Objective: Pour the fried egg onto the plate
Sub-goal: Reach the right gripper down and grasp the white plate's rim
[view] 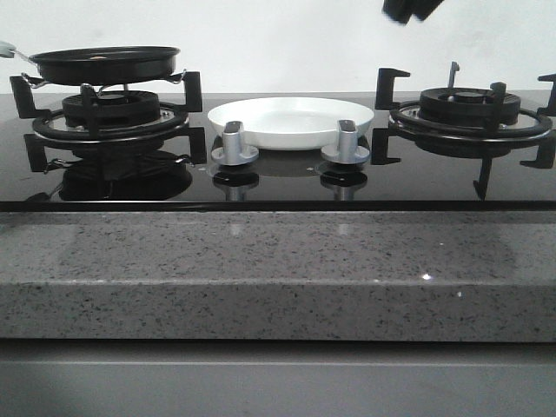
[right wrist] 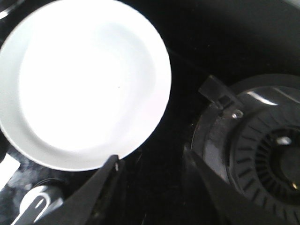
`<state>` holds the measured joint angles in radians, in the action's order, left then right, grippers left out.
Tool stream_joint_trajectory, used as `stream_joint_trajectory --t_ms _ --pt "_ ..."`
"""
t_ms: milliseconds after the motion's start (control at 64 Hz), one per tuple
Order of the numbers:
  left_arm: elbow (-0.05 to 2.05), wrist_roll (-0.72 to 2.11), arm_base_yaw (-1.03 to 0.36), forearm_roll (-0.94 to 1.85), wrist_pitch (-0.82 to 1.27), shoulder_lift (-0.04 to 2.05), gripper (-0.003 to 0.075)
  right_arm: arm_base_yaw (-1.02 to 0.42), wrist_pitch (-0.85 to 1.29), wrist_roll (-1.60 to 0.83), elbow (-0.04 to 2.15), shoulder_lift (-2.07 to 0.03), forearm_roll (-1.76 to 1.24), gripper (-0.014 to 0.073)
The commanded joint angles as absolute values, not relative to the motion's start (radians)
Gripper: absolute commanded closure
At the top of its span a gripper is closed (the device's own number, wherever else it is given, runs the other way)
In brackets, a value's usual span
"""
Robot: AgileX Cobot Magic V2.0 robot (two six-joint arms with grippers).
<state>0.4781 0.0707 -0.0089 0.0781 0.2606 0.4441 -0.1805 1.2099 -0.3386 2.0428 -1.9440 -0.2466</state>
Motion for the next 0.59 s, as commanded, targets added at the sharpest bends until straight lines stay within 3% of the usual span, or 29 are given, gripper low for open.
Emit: stream_joint_trajectory --t_ms 0,578 --pt "0.516 0.061 -0.007 0.079 0.176 0.456 0.0102 -0.177 1.26 -0.351 2.172 -1.976 -0.286 0.0274" --pt "0.516 0.061 -0.007 0.079 0.176 0.456 0.0102 -0.177 1.318 -0.36 2.263 -2.169 -0.345 0.0274"
